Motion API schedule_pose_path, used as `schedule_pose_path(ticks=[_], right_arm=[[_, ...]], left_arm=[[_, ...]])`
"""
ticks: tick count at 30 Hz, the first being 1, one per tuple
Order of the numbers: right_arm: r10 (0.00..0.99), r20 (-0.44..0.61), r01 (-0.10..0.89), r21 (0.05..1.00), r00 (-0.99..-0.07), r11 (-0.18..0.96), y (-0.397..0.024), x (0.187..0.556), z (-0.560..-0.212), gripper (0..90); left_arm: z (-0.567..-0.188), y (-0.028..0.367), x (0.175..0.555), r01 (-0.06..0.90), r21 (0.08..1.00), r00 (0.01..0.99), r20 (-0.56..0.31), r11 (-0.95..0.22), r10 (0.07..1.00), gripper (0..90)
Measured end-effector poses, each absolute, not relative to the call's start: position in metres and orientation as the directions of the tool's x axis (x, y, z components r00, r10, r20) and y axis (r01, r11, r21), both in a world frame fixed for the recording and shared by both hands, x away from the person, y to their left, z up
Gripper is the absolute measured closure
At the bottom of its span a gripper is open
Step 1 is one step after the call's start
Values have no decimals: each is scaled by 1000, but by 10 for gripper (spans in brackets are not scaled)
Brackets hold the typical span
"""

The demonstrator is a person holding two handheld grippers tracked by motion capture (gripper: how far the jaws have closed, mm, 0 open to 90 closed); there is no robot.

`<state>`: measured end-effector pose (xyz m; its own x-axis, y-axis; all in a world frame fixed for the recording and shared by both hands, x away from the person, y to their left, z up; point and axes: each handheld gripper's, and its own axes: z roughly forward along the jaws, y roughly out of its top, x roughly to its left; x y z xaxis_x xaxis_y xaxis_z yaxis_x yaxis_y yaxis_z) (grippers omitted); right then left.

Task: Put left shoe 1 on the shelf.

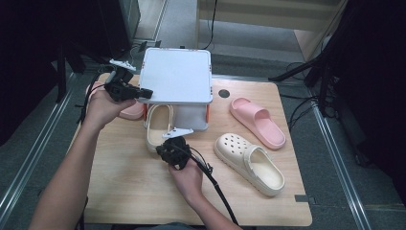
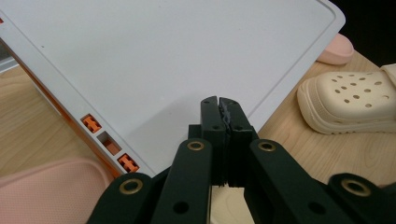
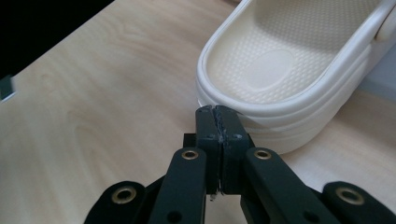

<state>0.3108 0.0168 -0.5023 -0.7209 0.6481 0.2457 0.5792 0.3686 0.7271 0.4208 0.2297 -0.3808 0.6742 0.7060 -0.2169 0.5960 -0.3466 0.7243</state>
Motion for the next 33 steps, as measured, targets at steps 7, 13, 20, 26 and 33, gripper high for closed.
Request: schedule_pose_path(ticks=[7,13,20,26,33], right_arm=[[651,284,603,723,-704,337,19,335,-504,900],[669,285,612,724,-686,320,23,351,-502,900],[689,208,568,745,-695,348,35,369,-500,900],[703,248,600,738,-666,308,37,383,-501,900],[601,351,625,706,-718,333,26,373,-491,900]], left_arm=[[-381,229,421,594,724,675,-211,-350,707,893],[-381,229,420,593,725,676,-210,-352,706,893],[-381,229,420,594,724,676,-212,-351,706,892],[-382,232,422,596,727,679,-230,-341,697,890],[-385,238,424,615,730,674,-291,-298,679,879]])
